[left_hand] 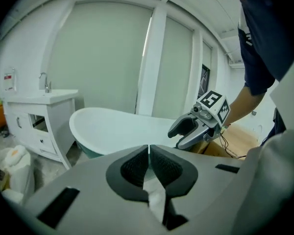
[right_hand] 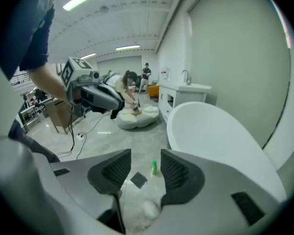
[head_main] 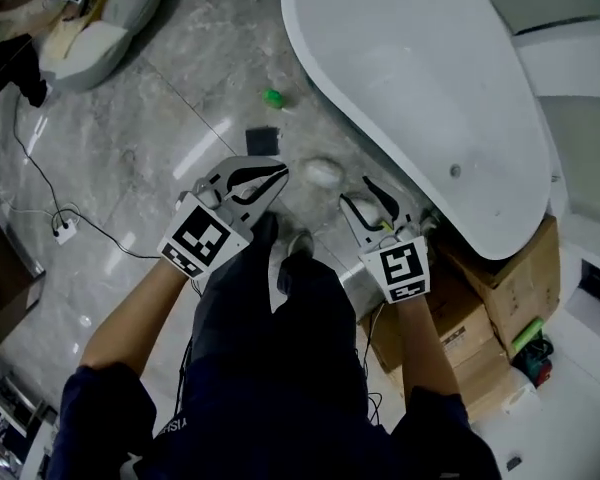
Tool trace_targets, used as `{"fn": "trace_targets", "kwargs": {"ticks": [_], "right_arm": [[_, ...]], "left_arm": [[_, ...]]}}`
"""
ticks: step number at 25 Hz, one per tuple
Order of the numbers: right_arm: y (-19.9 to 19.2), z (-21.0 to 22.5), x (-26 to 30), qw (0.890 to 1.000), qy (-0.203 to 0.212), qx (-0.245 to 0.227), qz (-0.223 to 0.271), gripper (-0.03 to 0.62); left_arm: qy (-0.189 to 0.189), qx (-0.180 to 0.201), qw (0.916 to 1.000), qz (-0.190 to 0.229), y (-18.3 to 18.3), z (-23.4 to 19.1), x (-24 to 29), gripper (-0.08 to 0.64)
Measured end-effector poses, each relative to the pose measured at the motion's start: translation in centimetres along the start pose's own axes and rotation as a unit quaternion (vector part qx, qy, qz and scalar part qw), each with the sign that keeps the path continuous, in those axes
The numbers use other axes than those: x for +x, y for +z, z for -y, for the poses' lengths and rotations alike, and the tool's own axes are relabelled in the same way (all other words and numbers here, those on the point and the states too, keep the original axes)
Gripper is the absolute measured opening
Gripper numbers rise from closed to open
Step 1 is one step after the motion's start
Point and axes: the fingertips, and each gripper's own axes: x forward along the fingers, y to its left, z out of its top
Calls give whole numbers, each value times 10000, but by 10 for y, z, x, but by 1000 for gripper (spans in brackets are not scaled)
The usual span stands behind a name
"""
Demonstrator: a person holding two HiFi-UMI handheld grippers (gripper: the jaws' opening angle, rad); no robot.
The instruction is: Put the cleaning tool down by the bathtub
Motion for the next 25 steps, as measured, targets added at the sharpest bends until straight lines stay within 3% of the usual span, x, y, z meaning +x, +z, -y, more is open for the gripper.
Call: {"fn": "trace_targets", "kwargs": {"ticks": [5, 11, 20, 25], "right_arm": [[70, 2, -84, 9955, -465, 299, 765, 190], [118, 3, -172, 9842, -916, 474, 1441, 190], [163, 2, -274, 9595, -1552, 512, 2294, 190], [177, 2, -321, 9453, -1778, 549, 2678, 190]], "left_arm": [[-59, 348, 9985, 413, 86, 36, -31, 37], [-143, 663, 9942, 833, 165, 79, -53, 37], [-326, 1184, 9823, 1413, 256, 132, -75, 37], [-438, 1253, 9780, 1609, 291, 164, -79, 37]]}}
